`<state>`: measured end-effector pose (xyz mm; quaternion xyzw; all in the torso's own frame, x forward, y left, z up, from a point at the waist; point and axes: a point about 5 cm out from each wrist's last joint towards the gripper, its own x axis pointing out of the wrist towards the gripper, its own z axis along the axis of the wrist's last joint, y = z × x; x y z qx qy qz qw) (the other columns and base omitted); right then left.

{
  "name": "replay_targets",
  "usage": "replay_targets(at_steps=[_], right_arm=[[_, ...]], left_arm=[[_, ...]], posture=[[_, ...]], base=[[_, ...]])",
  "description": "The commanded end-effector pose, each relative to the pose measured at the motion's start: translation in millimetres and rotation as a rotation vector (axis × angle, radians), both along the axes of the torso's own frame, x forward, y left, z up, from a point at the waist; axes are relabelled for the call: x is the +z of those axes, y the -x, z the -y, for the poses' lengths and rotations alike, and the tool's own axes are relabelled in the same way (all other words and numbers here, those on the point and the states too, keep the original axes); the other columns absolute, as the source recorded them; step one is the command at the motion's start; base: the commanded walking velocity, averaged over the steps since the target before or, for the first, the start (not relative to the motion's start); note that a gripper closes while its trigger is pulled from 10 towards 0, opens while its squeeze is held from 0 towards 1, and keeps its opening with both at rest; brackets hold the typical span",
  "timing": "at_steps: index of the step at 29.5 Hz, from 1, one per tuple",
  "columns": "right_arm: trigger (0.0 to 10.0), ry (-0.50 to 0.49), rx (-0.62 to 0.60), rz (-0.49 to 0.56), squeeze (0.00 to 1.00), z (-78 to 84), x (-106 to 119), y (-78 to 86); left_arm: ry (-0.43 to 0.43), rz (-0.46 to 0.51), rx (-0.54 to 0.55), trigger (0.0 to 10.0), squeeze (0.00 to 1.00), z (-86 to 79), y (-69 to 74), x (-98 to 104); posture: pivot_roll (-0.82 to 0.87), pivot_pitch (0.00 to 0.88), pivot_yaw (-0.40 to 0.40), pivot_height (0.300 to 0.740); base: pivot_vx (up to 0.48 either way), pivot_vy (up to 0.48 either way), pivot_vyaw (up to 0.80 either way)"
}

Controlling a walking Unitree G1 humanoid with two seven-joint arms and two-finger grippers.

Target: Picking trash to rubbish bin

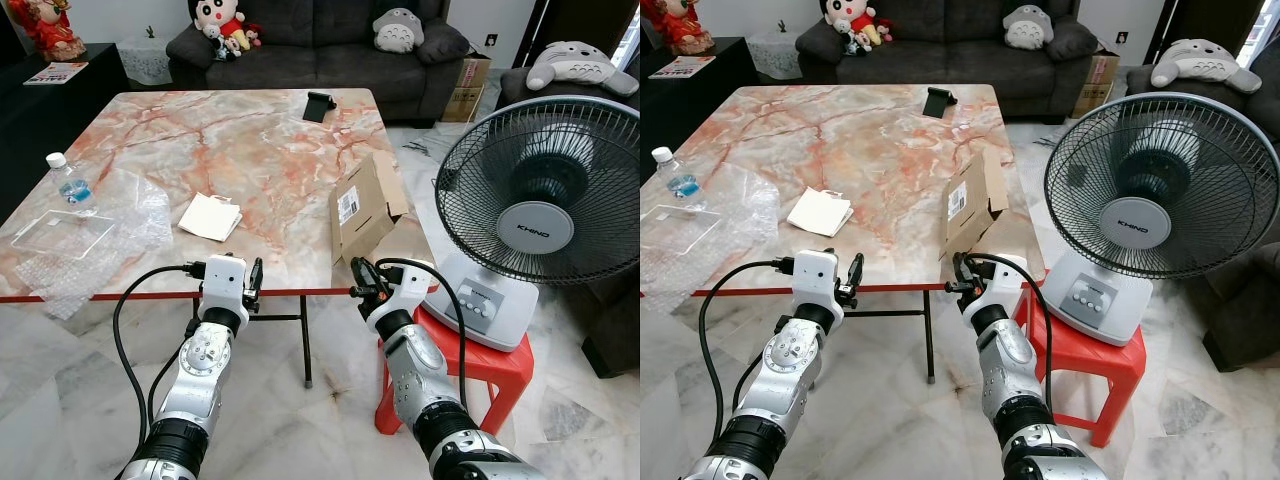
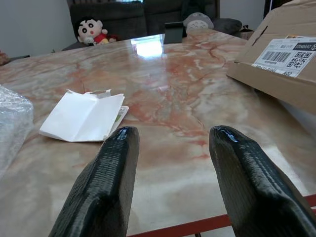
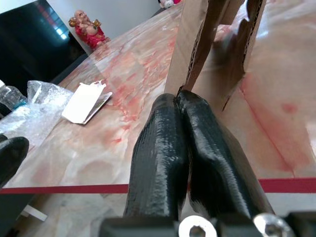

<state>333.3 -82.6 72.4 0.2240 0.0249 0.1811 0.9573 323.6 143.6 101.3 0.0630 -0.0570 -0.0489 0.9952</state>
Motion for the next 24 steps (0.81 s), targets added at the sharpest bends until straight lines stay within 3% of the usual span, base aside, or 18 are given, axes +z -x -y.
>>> replay_targets(at_steps=[1, 20, 24], right_arm=[[10.0, 0.012, 0.017, 0.008, 0.0, -7.3, 0.3, 1.6], [10.0, 0.014, 0.004, -0.002, 0.0, -5.0, -3.0, 3.0], [10.0, 0.019, -0.002, -0.007, 0.0, -2.9, -4.4, 3.4]], left_arm=[[0.009, -0.004, 0.013, 10.0, 0.0, -2.1, 0.7, -2.4], [0.009, 0.001, 0.01, 10.0, 0.0, -2.4, 0.8, -2.5], [0.008, 0.0, 0.01, 10.0, 0.0, -2.5, 0.7, -2.6]], posture=[[0.02, 0.0, 0.0, 0.74], [0.02, 0.0, 0.013, 0.74], [0.02, 0.0, 0.013, 0.74]], base=[[0.0, 0.0, 0.0], [-0.263, 0.0, 0.0], [0.0, 0.0, 0.0]])
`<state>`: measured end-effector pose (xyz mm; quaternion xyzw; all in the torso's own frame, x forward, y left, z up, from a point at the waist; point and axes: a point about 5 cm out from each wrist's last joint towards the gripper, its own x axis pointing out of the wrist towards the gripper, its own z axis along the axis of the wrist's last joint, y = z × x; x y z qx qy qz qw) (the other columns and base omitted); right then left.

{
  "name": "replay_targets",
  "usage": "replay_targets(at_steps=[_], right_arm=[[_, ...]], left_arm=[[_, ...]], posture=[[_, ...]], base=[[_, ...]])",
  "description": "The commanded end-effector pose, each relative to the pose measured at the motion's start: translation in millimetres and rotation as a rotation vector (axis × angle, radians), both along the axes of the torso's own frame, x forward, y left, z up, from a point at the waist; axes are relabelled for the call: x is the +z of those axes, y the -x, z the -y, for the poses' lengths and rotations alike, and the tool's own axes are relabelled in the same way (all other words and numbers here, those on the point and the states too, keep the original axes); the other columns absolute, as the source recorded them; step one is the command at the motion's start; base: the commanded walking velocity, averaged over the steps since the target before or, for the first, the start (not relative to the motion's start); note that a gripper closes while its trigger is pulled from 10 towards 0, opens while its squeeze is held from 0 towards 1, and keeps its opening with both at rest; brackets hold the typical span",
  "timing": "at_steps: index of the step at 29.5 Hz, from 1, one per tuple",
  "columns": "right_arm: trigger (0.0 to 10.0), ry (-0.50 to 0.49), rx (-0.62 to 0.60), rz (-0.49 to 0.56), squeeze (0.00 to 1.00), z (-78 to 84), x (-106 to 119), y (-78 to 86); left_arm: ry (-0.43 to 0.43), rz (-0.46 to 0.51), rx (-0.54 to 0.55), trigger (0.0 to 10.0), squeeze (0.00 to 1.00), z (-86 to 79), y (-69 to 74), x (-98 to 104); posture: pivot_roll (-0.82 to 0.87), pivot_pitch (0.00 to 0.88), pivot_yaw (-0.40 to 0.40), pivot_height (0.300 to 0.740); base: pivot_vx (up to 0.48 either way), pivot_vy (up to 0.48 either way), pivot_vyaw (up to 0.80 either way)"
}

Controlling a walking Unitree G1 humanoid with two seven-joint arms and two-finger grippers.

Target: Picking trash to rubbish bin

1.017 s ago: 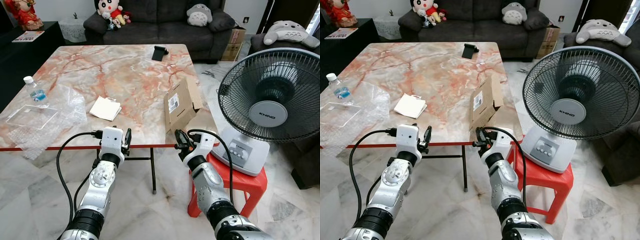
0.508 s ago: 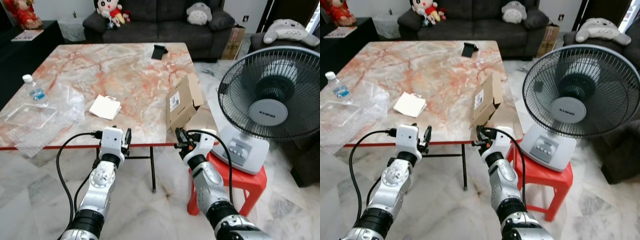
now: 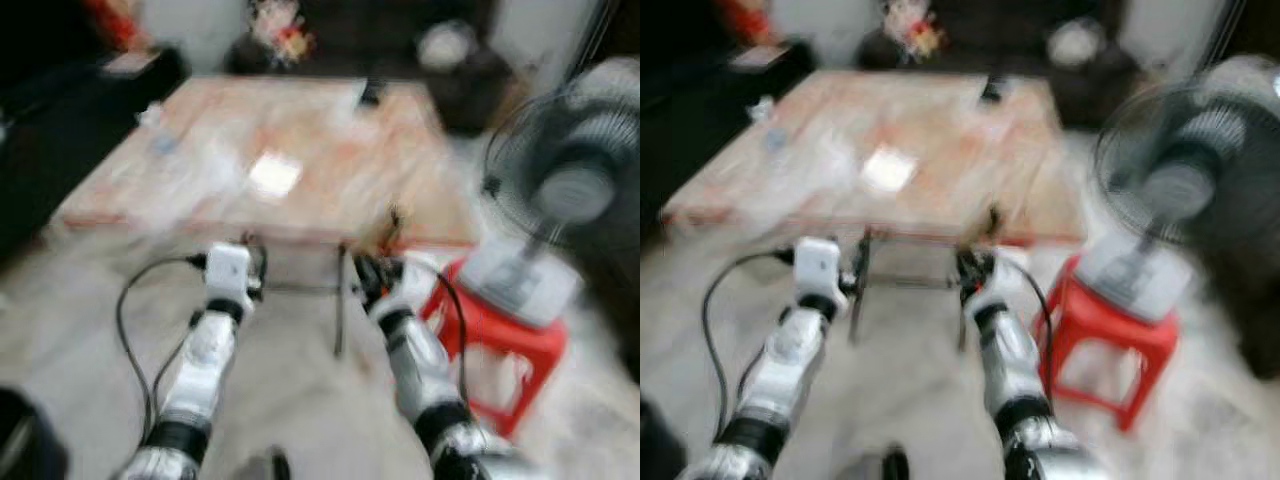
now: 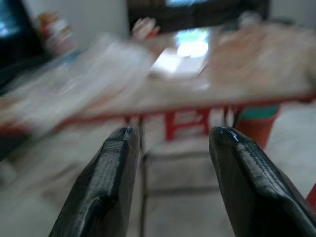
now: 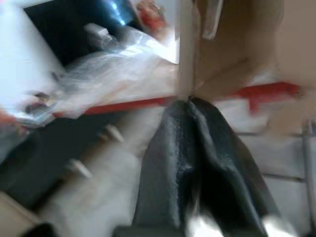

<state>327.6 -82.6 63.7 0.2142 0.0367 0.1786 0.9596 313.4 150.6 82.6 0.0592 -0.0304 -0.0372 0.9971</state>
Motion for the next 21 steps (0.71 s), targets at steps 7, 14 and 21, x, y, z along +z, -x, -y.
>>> replay_targets(at_steps=[7, 14, 21], right_arm=[[10.0, 0.009, -0.035, -0.013, 0.0, 7.9, -1.8, -0.9], [10.0, 0.072, -0.124, -0.133, 0.0, 38.3, -25.8, 8.2], [10.0, 0.157, -0.226, -0.323, 0.0, 74.0, -63.5, 36.0]], left_arm=[[-0.001, 0.038, -0.016, 10.0, 0.0, 3.5, -8.6, 13.1], [0.021, -0.092, 0.053, 10.0, 0.0, -22.3, -0.4, -15.4], [-0.002, -0.207, 0.138, 10.0, 0.0, -50.7, 17.0, -42.4]], posture=[[0.02, 0.0, 0.014, 0.74], [0.01, 0.0, 0.014, 0.74], [0.01, 0.0, 0.012, 0.74]], base=[[0.0, 0.0, 0.0], [0.0, 0.0, 0.0], [0.0, 0.0, 0.0]])
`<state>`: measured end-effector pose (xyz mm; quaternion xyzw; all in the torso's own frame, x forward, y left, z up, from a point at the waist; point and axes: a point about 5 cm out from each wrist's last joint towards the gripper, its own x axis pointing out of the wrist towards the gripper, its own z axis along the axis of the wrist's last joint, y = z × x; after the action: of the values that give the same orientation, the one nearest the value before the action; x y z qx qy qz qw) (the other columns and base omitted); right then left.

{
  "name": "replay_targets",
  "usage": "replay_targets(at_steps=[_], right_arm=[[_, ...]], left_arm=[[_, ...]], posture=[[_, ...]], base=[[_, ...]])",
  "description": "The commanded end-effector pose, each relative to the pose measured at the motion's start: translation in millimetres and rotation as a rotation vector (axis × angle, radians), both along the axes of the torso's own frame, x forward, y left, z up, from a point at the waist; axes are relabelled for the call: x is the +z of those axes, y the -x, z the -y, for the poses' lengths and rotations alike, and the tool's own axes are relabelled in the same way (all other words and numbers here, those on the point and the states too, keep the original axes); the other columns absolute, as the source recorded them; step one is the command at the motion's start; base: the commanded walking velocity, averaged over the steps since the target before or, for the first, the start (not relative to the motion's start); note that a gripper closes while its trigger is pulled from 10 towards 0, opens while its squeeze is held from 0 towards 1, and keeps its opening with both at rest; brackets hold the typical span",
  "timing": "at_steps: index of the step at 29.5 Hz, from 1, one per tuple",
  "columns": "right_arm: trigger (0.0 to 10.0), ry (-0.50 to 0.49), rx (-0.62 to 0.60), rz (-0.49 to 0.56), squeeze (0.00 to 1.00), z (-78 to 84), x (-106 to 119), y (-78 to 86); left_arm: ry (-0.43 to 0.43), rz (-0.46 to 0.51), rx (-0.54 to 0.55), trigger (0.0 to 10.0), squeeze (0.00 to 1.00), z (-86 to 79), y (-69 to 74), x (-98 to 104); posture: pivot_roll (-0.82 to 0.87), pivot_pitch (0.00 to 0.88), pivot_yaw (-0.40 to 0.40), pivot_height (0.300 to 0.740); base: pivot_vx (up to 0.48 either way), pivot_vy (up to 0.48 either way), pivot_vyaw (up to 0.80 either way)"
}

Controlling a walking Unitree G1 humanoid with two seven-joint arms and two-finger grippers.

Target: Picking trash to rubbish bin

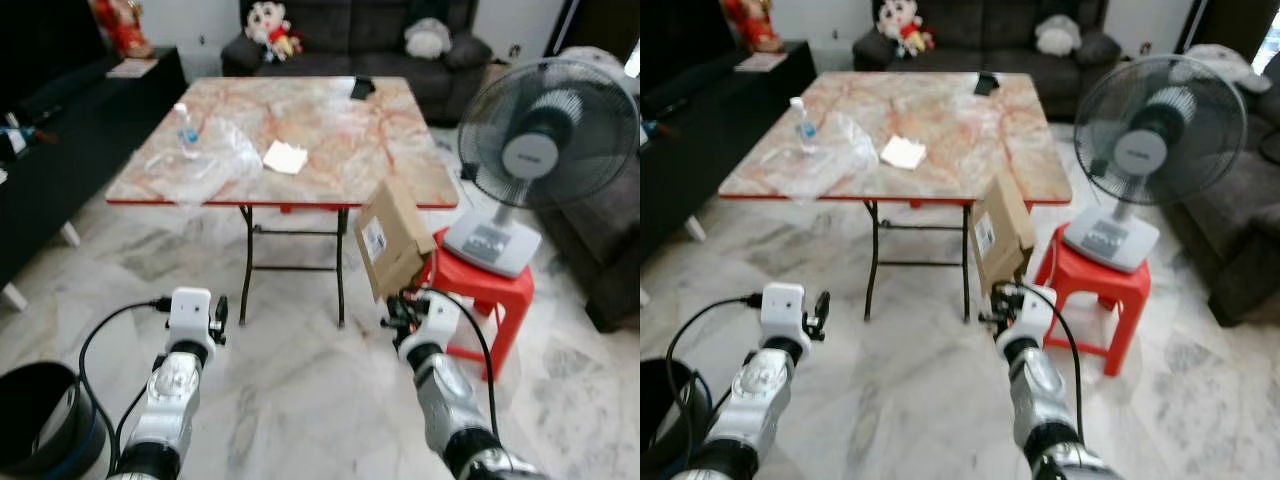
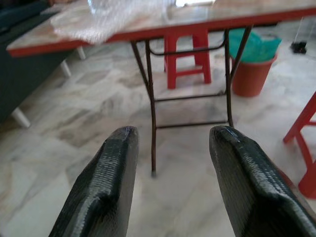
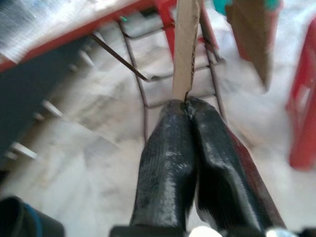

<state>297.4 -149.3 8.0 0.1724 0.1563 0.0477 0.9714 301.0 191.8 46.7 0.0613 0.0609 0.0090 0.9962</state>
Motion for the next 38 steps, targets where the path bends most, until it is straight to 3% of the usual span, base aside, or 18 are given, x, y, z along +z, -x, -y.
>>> replay_targets(at_steps=[1, 4, 8, 10, 13, 18, 19, 20, 21, 22, 24, 28, 32, 38], right_arm=[[10.0, 0.016, -0.025, -0.051, 0.0, 7.3, -7.8, 5.8], [10.0, 0.066, -0.099, -0.182, 0.0, 28.1, -31.1, 30.0], [10.0, 0.082, -0.133, -0.24, 0.0, 37.1, -40.6, 41.6], [10.0, 0.115, -0.156, -0.317, 0.0, 45.9, -52.4, 57.6], [10.0, 0.137, -0.164, -0.362, 0.0, 50.1, -58.9, 67.0], [10.0, 0.14, -0.166, -0.372, 0.0, 50.8, -60.3, 68.9], [10.0, 0.156, -0.168, -0.505, 0.0, 51.6, -79.4, 98.1], [10.0, 0.156, -0.168, -0.505, 0.0, 51.6, -79.4, 98.1], [10.0, 0.155, -0.164, -0.583, 0.0, 49.6, -90.1, 117.1], [10.0, 0.143, -0.161, -0.598, 0.0, 47.0, -92.4, 120.9], [10.0, 0.141, -0.161, -0.6, 0.0, 46.5, -92.7, 121.4], [10.0, 0.139, -0.146, -0.612, 0.0, 41.4, -95.0, 124.8], [10.0, 0.143, -0.143, -0.619, 0.0, 40.6, -95.5, 125.4], [10.0, 0.149, -0.136, -0.613, 0.0, 39.4, -93.7, 120.8]], left_arm=[[0.005, -0.03, 0.035, 10.0, 0.0, -9.5, 4.6, -6.5], [0.007, -0.116, 0.067, 10.0, 0.0, -18.2, 17.0, -25.1], [0.012, -0.156, 0.077, 10.0, 0.0, -20.6, 22.8, -33.4], [0.025, -0.232, 0.101, 10.0, 0.0, -25.3, 33.4, -47.7], [0.035, -0.285, 0.114, 10.0, 0.0, -27.9, 40.6, -56.8], [0.039, -0.296, 0.117, 10.0, 0.0, -28.4, 42.2, -58.8], [0.048, -0.468, 0.133, 10.0, 0.0, -32.0, 68.5, -85.4], [0.048, -0.468, 0.133, 10.0, 0.0, -32.0, 68.5, -85.4], [0.048, -0.584, 0.158, 10.0, 0.0, -35.7, 89.5, -101.8], [0.039, -0.621, 0.167, 10.0, 0.0, -37.7, 97.4, -106.9], [0.037, -0.627, 0.167, 10.0, 0.0, -38.0, 98.7, -107.7], [0.029, -0.704, 0.192, 10.0, 0.0, -42.3, 119.3, -118.8], [0.028, -0.736, 0.197, 10.0, 0.0, -42.9, 129.0, -123.6], [0.023, -0.747, 0.186, 10.0, 0.0, -40.9, 129.9, -124.8]], posture=[[0.01, 0.0, 0.012, 0.74], [0.0, 0.0, 0.013, 0.74], [0.0, 0.0, 0.013, 0.74], [-0.01, 0.0, 0.014, 0.74], [-0.01, 0.0, 0.014, 0.74], [-0.01, 0.0, 0.014, 0.74], [-0.01, 0.0, 0.01, 0.74], [-0.01, 0.0, 0.01, 0.74], [-0.01, 0.0, 0.01, 0.74], [-0.01, 0.0, 0.01, 0.74], [-0.01, 0.0, 0.01, 0.74], [-0.02, 0.0, 0.01, 0.74], [-0.02, 0.0, 0.007, 0.74], [-0.02, 0.0, 0.003, 0.74]], base=[[0.0, 0.0, 0.0], [0.0, 0.0, 0.0], [0.0, 0.0, 0.0], [0.0, 0.0, 0.0], [0.0, 0.0, 0.0], [0.0, 0.0, 0.0], [0.0, 0.0, 0.0], [0.0, 0.0, 0.0], [0.0, 0.0, 0.0], [0.0, 0.0, 0.0], [0.0, 0.0, 0.0], [0.0, 0.0, 0.0], [0.0, 0.0, 0.0], [0.0, 0.0, 0.0]])
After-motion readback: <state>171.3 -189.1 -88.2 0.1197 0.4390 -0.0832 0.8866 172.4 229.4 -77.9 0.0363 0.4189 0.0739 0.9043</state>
